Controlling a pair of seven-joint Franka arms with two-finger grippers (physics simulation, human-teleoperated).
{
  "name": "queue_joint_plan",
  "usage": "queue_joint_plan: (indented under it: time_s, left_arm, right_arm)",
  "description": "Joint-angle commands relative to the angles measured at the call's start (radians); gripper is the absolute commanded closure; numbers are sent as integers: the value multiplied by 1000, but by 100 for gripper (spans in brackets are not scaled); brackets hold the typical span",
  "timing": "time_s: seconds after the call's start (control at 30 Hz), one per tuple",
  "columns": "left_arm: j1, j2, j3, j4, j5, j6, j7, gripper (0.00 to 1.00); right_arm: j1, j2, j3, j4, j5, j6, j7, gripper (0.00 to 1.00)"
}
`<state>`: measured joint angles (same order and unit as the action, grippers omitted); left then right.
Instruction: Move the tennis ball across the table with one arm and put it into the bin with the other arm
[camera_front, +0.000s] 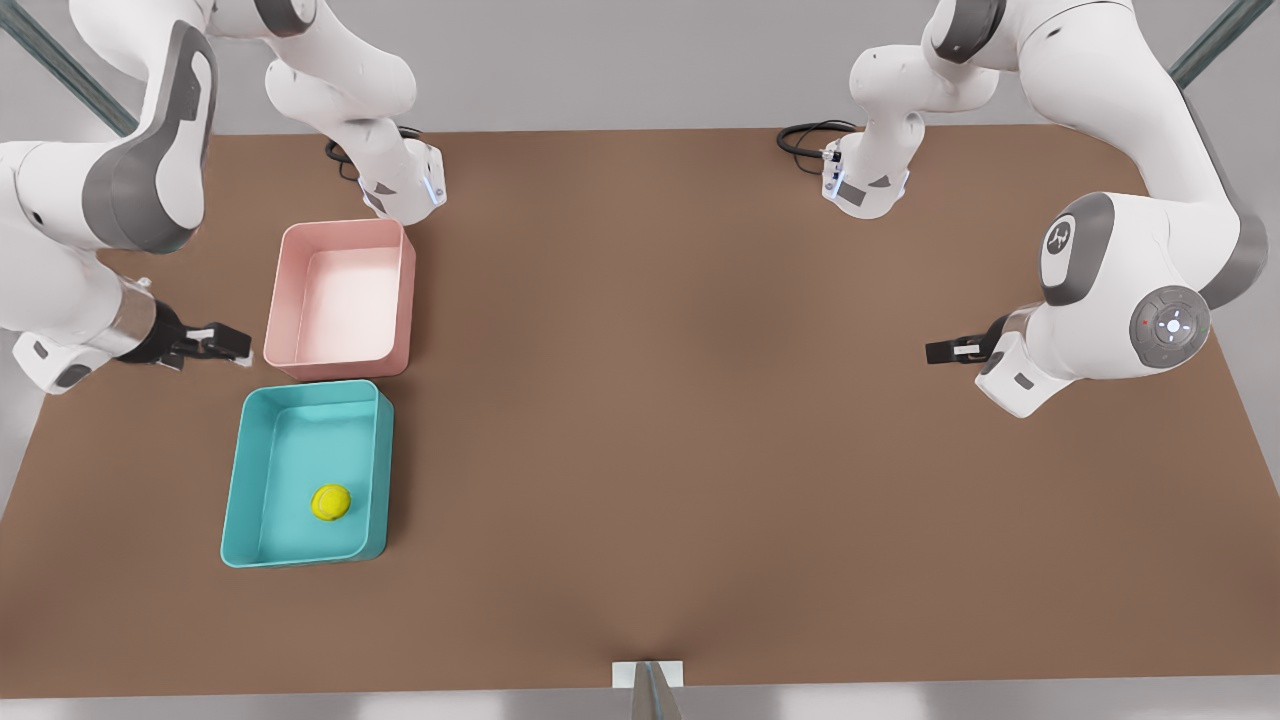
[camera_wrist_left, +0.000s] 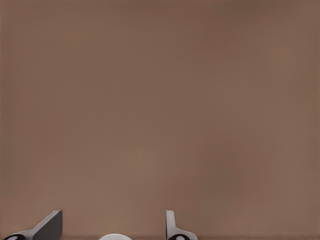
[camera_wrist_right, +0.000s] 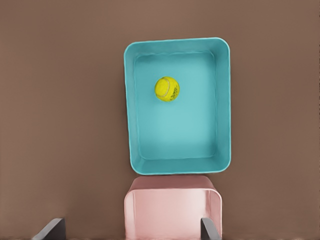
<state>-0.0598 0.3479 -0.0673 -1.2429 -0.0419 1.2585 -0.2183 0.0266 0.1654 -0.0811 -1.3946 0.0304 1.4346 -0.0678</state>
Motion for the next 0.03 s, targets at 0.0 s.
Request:
queue_joint_plan:
  time_s: [0.0]
  left_arm:
    - [0, -1, 0, 0, 0, -1, -3, 0]
  right_arm:
    - [0, -17, 4, -14, -15, -108, 135, 0]
